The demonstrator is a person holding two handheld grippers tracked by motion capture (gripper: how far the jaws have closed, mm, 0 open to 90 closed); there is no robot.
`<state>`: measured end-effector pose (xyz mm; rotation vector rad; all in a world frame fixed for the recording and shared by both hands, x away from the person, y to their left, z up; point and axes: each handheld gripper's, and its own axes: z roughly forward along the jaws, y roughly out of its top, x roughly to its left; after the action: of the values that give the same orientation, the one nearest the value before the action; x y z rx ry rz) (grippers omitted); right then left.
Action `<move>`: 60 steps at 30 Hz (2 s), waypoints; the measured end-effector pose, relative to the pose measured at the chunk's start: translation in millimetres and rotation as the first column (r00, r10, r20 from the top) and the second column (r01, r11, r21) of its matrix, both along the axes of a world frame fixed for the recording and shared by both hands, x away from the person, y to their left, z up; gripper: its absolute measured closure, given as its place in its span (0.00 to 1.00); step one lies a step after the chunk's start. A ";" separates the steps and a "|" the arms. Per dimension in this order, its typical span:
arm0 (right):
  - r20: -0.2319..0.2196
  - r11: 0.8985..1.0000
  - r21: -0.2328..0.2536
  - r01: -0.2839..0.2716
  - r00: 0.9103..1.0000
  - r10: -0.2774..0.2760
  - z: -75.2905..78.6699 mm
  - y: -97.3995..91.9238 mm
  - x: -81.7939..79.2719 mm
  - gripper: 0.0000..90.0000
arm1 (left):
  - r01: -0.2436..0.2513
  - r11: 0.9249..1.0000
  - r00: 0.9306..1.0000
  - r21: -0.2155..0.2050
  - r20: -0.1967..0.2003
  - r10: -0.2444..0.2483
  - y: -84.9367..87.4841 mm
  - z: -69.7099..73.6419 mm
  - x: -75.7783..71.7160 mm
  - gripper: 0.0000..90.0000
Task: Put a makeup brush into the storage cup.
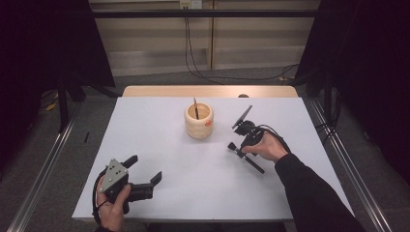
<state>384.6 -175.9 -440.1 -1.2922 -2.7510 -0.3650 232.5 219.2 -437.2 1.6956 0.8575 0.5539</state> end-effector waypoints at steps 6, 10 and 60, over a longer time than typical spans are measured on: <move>0.032 0.999 0.048 0.022 0.999 -0.023 3.4 -7.8 -2.6 0.87 | -0.001 1.000 1.000 -0.002 0.000 0.001 0.2 0.1 -0.1 0.01; 0.055 0.996 0.080 0.035 0.998 -0.040 7.2 -12.8 -3.5 0.87 | 0.000 1.000 1.000 -0.001 0.001 0.000 0.2 0.1 -0.1 0.01; 0.504 0.849 0.518 -0.100 0.838 -0.209 40.9 -49.7 -46.7 0.87 | -0.005 1.000 1.000 0.002 0.001 0.005 -0.3 0.2 -0.3 0.02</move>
<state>337.9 -225.5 -399.2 -1.2464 -2.6694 -1.6027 232.2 218.9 -437.0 1.6948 0.8606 0.5590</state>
